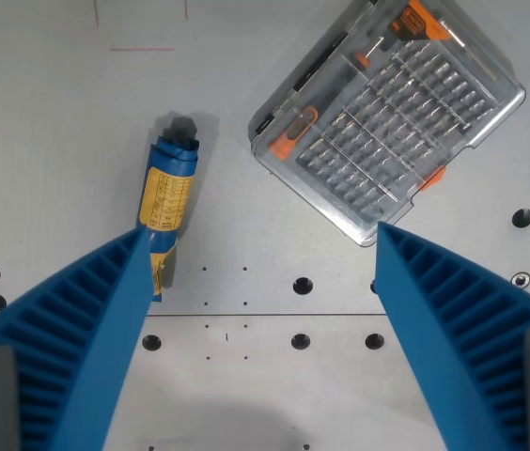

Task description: Move above the blue bag

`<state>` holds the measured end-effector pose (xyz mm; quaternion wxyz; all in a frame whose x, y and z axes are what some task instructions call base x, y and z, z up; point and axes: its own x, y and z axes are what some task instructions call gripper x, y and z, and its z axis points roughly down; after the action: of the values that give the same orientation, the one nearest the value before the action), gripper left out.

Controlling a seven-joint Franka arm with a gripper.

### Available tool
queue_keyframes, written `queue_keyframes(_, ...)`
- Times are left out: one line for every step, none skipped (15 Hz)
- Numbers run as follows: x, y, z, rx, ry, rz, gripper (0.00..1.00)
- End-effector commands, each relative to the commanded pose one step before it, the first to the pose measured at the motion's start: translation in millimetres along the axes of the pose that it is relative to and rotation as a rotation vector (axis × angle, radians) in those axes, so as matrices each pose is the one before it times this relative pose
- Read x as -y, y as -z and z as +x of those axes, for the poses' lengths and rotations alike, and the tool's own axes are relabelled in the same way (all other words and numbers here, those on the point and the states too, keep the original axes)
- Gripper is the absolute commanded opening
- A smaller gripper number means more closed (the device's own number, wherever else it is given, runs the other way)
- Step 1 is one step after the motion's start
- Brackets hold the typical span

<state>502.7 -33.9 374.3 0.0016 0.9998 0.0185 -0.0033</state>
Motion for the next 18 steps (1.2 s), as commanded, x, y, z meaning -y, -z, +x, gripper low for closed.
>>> queue_keyframes(0.03, 1.27, -0.26, -0.0028, -0.0006, 0.00007, 1.00)
queue_keyframes(0.00, 0.00, 0.00, 0.0002, -0.0002, -0.00002, 1.00)
queue_keyframes(0.01, -0.04, -0.01, 0.0001, 0.0000, -0.00006, 1.00)
queue_keyframes(0.04, -0.11, -0.04, -0.0004, -0.0008, -0.00003, 1.00)
queue_keyframes(0.09, -0.22, -0.09, -0.0001, -0.0025, 0.00001, 1.00)
queue_keyframes(0.15, -0.38, -0.15, 0.0005, -0.0032, 0.00020, 1.00)
queue_keyframes(0.24, -0.60, -0.24, -0.0002, -0.0037, -0.00001, 1.00)
queue_keyframes(0.34, -0.86, -0.34, -0.0002, -0.0057, 0.00016, 1.00)
queue_keyframes(0.47, -1.15, -0.47, -0.0016, -0.0072, 0.00013, 1.00)
queue_keyframes(0.62, -1.47, -0.60, -0.0035, -0.0081, -0.00023, 1.00)
queue_keyframes(0.80, -1.79, -0.73, -0.0044, -0.0099, -0.00030, 1.00)
queue_keyframes(0.98, -2.13, -0.85, -0.0046, -0.0097, -0.00078, 1.00)
queue_keyframes(1.17, -2.49, -0.97, -0.0060, -0.0112, -0.00091, 1.00)
queue_keyframes(1.34, -2.91, -1.13, -0.0062, -0.0112, -0.00116, 1.00)
queue_keyframes(1.49, -3.37, -1.32, -0.0067, -0.0092, 0.00024, 1.00)
queue_keyframes(1.56, -3.79, -1.53, -0.0065, -0.0116, 0.00037, 1.00)
queue_keyframes(1.62, -4.15, -1.77, -0.0074, -0.0108, 0.00034, 1.00)
queue_keyframes(1.70, -4.51, -2.01, -0.0080, -0.0119, 0.00128, 1.00)
